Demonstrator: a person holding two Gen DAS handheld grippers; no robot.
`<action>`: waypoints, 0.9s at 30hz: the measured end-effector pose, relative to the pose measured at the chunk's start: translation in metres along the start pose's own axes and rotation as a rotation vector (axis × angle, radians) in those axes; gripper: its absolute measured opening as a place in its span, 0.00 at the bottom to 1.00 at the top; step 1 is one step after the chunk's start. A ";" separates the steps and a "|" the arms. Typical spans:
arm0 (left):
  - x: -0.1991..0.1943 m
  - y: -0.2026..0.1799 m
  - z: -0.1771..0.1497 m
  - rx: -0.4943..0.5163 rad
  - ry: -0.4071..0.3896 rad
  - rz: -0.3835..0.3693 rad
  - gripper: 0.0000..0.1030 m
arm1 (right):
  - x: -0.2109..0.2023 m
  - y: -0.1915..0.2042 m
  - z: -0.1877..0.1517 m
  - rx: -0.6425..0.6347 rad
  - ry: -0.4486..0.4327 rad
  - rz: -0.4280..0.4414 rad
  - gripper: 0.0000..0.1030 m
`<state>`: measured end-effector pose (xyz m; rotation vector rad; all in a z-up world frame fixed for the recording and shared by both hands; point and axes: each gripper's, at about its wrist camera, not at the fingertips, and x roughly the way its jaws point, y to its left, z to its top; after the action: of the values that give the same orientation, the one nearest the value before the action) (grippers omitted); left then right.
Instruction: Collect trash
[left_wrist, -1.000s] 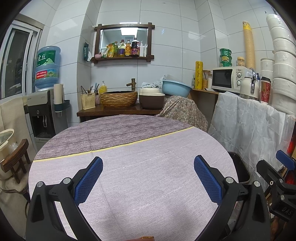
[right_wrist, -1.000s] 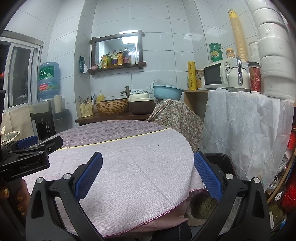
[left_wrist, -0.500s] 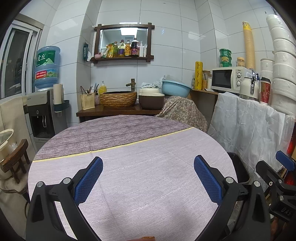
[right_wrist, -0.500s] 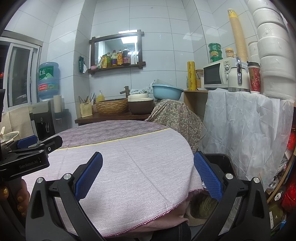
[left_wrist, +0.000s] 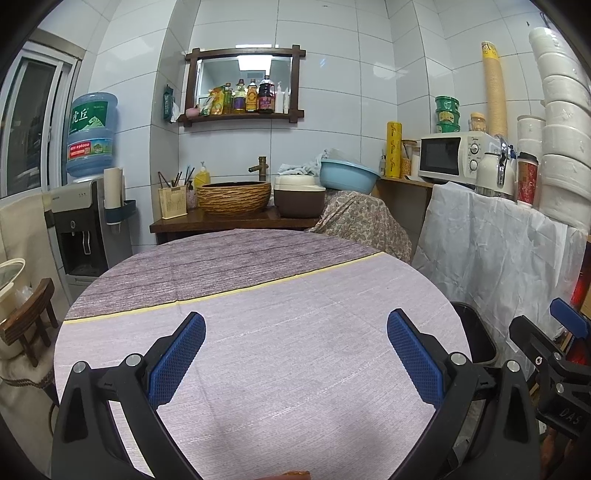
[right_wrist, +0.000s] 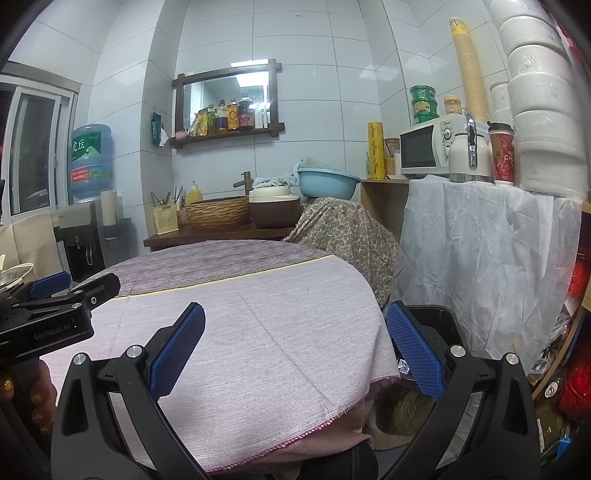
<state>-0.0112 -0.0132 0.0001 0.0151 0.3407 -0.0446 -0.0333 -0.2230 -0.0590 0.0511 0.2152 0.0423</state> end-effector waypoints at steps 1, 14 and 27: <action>0.000 0.000 0.000 0.000 0.001 0.000 0.95 | 0.000 0.000 0.000 -0.002 0.000 0.000 0.94; 0.000 -0.001 -0.001 -0.004 0.004 0.002 0.95 | 0.000 0.000 0.000 -0.002 0.004 0.003 0.94; 0.002 -0.001 -0.002 -0.005 0.010 -0.001 0.95 | 0.004 -0.002 0.000 -0.001 0.014 0.008 0.94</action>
<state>-0.0103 -0.0142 -0.0025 0.0103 0.3506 -0.0442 -0.0292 -0.2250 -0.0605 0.0510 0.2289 0.0510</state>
